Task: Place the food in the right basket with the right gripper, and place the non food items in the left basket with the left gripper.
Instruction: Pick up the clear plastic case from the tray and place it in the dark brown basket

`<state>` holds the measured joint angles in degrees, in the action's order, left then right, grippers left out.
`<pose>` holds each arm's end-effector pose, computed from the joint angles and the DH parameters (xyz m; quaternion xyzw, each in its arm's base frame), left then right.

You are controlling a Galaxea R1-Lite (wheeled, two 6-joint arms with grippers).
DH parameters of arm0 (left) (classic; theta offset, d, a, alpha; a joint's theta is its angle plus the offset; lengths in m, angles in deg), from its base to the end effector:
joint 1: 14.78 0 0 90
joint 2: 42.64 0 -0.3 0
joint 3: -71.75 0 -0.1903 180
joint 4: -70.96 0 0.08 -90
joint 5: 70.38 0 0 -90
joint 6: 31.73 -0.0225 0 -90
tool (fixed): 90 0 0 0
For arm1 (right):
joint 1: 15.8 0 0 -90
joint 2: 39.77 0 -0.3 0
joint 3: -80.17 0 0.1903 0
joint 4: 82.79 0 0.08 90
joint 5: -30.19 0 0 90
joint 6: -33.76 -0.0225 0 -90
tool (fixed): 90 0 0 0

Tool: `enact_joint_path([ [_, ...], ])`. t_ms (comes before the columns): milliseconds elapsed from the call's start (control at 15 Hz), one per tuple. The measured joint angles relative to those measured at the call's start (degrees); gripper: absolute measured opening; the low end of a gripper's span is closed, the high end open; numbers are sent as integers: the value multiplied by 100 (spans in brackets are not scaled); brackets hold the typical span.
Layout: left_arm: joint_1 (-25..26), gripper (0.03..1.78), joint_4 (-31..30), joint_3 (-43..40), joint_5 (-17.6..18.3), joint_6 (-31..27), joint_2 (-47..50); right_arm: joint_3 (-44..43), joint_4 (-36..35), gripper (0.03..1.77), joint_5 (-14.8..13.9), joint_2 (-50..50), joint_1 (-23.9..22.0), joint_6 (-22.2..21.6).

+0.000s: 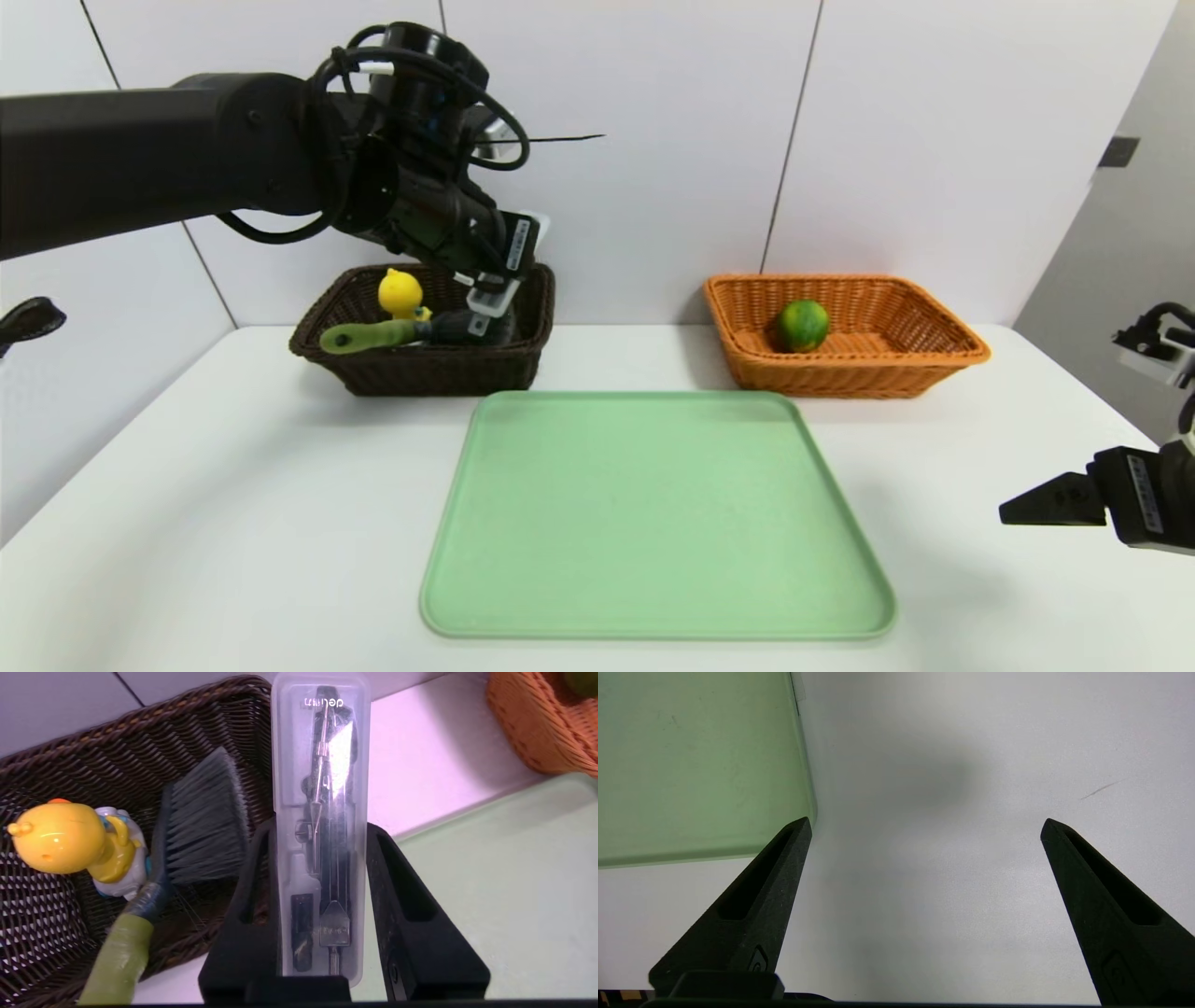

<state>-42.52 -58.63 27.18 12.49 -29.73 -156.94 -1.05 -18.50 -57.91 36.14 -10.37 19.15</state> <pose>0.3467 -0.1792 0.2920 0.0591 0.2441 -0.1688 0.9531 0.1684 0.0168 0.2208 0.0954 0.4951 -0.0074 0.8635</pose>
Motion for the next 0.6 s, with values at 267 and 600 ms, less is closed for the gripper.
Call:
enact_joint_path([
  [267, 443, 56, -594, 0, 46, -312, -477, 24, 6, 170, 2, 5, 0, -16],
  [600, 763, 56, -1068, 0, 68, -817, -965, 101, 6, 170, 10, 2, -26, -16],
])
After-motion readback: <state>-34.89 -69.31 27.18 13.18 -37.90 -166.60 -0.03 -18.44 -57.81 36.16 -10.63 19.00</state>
